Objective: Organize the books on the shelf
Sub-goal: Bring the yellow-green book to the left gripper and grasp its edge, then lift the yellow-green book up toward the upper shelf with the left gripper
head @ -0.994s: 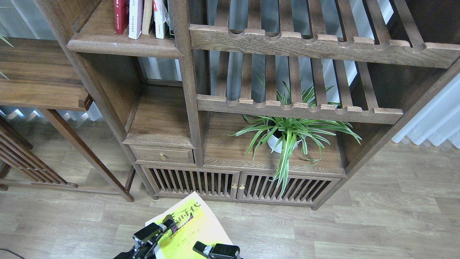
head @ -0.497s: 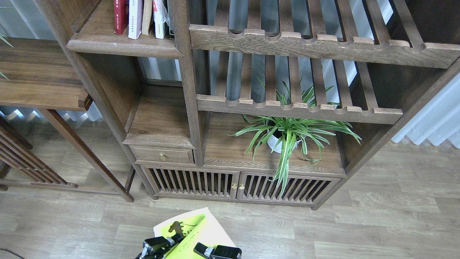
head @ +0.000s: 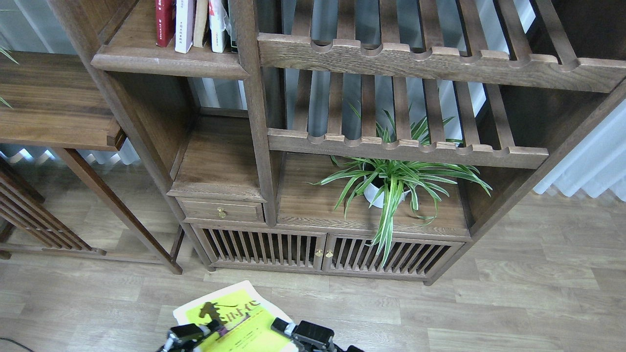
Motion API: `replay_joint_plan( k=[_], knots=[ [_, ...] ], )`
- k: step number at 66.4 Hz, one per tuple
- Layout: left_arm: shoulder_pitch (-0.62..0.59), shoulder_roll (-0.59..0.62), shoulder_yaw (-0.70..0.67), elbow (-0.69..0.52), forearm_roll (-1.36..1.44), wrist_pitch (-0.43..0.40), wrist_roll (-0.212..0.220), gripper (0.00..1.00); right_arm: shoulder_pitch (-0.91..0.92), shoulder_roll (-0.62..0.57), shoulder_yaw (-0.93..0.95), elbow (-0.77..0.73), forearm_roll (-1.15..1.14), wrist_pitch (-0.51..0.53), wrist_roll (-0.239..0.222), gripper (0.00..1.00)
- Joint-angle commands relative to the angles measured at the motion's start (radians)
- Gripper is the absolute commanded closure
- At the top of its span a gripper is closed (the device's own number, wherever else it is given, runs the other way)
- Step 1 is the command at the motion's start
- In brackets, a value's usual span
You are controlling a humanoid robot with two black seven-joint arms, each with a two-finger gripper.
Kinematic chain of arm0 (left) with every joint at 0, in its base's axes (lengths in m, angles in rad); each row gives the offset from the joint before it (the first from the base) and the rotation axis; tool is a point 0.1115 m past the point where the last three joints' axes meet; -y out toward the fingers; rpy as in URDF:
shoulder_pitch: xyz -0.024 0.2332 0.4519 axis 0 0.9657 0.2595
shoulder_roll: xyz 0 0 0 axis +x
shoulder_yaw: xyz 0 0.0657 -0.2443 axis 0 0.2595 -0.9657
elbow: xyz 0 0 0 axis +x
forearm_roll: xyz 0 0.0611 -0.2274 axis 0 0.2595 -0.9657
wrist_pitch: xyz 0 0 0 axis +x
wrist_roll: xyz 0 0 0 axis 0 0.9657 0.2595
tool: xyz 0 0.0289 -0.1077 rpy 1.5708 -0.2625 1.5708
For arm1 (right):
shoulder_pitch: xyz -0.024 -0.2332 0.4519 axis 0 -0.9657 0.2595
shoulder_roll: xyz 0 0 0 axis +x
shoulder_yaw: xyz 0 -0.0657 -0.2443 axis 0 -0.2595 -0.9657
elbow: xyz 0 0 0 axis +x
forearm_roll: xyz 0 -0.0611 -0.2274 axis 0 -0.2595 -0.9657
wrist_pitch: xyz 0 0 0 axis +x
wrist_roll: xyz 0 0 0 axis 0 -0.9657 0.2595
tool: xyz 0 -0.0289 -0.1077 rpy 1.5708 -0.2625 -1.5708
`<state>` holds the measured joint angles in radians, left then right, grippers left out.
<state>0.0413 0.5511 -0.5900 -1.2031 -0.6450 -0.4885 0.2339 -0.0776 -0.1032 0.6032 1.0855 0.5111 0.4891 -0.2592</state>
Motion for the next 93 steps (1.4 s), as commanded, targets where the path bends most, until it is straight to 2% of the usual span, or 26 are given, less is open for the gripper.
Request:
replay_joint_plan(
  k=[1,3,15,28,50,51,58,71,83,86,93],
  knots=[
    [0.000,0.082,-0.053,-0.003,0.039,0.000,-0.001,1.00,0.001,0.003,0.052,-0.036,0.000,0.000,0.000,0.01],
    [0.000,0.148,-0.083,-0.003,0.077,0.000,-0.002,0.99,0.001,0.007,0.082,-0.061,0.000,0.000,0.000,0.01],
    [0.003,0.311,-0.171,-0.018,0.137,0.000,-0.004,0.99,0.012,0.002,0.118,-0.075,-0.002,0.000,0.000,0.01],
    [0.006,0.501,-0.324,-0.079,0.142,0.000,-0.007,0.99,0.025,-0.007,0.116,-0.082,-0.003,0.000,-0.002,0.01],
    [-0.008,0.688,-0.594,-0.092,0.140,0.000,0.001,0.98,0.056,-0.010,0.118,-0.133,0.000,0.000,-0.002,0.01],
    [-0.012,0.710,-0.641,-0.090,0.140,0.000,0.002,0.98,0.056,-0.009,0.119,-0.134,0.000,0.000,-0.002,0.01],
    [-0.040,0.745,-0.682,-0.085,0.140,0.000,0.013,0.98,0.056,-0.006,0.124,-0.134,0.003,0.000,0.000,0.01],
    [-0.208,0.810,-0.680,-0.075,0.142,0.000,0.028,0.98,0.048,0.000,0.139,-0.124,0.004,0.000,-0.006,0.01],
    [-0.403,0.865,-0.634,-0.069,0.142,0.000,0.067,0.98,0.036,0.000,0.136,-0.119,0.003,0.000,-0.009,0.01],
    [-0.457,0.865,-0.613,-0.069,0.142,0.000,0.087,0.98,0.038,0.005,0.136,-0.119,0.003,0.000,-0.006,0.01],
    [-0.598,0.853,-0.556,-0.067,0.143,0.000,0.165,0.98,0.035,0.003,0.136,-0.118,0.001,0.000,-0.005,0.01]
  ],
)
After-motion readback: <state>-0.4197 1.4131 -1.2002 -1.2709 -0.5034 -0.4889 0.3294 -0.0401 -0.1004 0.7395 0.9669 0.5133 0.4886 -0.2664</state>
